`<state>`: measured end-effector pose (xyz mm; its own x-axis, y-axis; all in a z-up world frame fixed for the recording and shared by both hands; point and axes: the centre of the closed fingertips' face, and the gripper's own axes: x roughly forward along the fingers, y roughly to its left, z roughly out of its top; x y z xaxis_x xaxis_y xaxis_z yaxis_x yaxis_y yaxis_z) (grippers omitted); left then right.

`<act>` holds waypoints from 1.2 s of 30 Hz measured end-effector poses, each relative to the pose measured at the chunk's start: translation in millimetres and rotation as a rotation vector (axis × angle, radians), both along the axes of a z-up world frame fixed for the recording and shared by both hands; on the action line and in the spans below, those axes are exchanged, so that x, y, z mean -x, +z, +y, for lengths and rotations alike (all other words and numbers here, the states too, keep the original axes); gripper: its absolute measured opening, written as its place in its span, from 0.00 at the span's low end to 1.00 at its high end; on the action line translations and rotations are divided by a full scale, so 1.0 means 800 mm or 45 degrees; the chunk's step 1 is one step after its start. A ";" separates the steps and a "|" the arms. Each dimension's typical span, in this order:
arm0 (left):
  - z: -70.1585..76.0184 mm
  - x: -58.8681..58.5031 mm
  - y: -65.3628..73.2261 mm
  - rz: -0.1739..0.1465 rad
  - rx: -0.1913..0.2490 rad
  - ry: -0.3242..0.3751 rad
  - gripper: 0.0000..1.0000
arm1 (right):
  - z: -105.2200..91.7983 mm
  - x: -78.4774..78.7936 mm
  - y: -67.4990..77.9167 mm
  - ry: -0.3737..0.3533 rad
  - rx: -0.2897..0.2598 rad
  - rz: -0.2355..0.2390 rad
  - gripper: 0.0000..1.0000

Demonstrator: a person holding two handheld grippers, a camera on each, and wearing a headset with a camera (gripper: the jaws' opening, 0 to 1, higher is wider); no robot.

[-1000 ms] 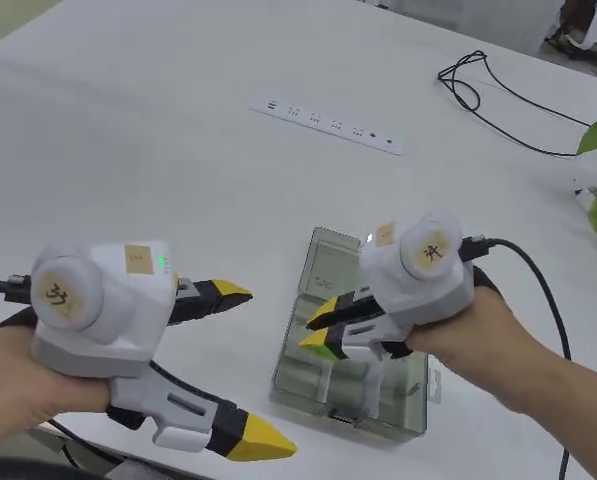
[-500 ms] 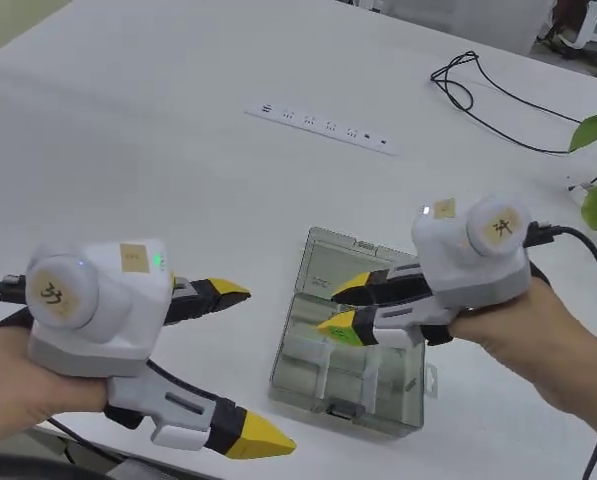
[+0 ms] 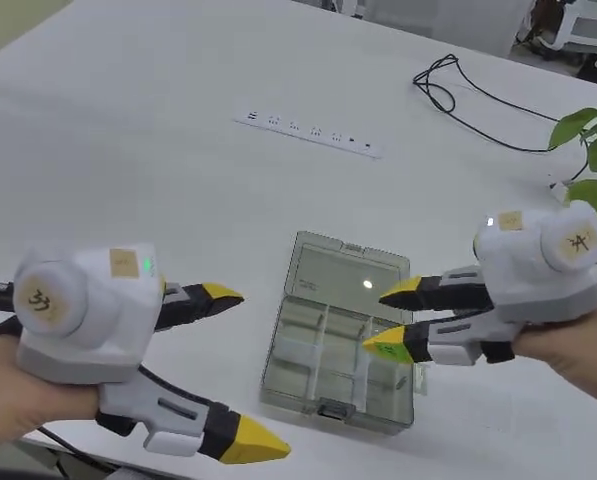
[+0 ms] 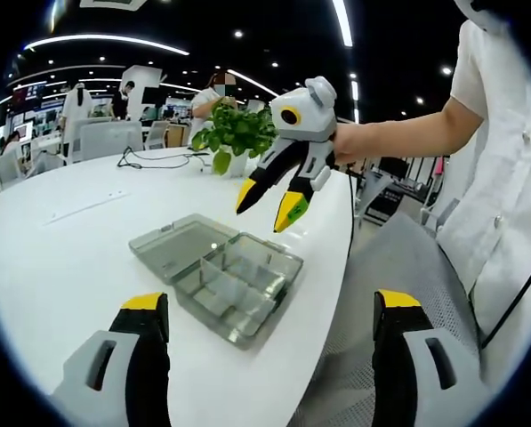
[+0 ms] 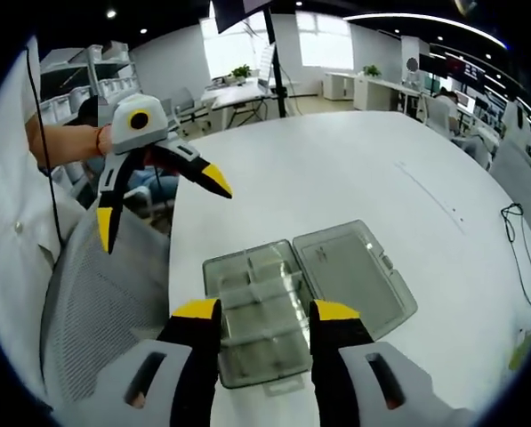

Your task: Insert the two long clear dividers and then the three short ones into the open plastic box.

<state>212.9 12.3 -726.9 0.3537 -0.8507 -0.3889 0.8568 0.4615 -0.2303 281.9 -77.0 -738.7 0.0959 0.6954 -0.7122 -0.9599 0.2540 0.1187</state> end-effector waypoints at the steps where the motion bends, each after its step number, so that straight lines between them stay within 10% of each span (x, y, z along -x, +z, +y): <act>1: 0.000 0.000 0.000 0.000 0.000 -0.001 0.98 | -0.003 0.000 0.000 -0.002 0.003 -0.001 0.42; 20: 0.002 0.003 -0.003 0.016 -0.004 -0.008 0.98 | -0.100 0.011 -0.028 0.007 0.190 -0.004 0.52; 36: 0.005 -0.003 -0.006 0.035 -0.001 0.009 0.98 | -0.174 0.015 -0.098 0.159 0.478 0.007 0.52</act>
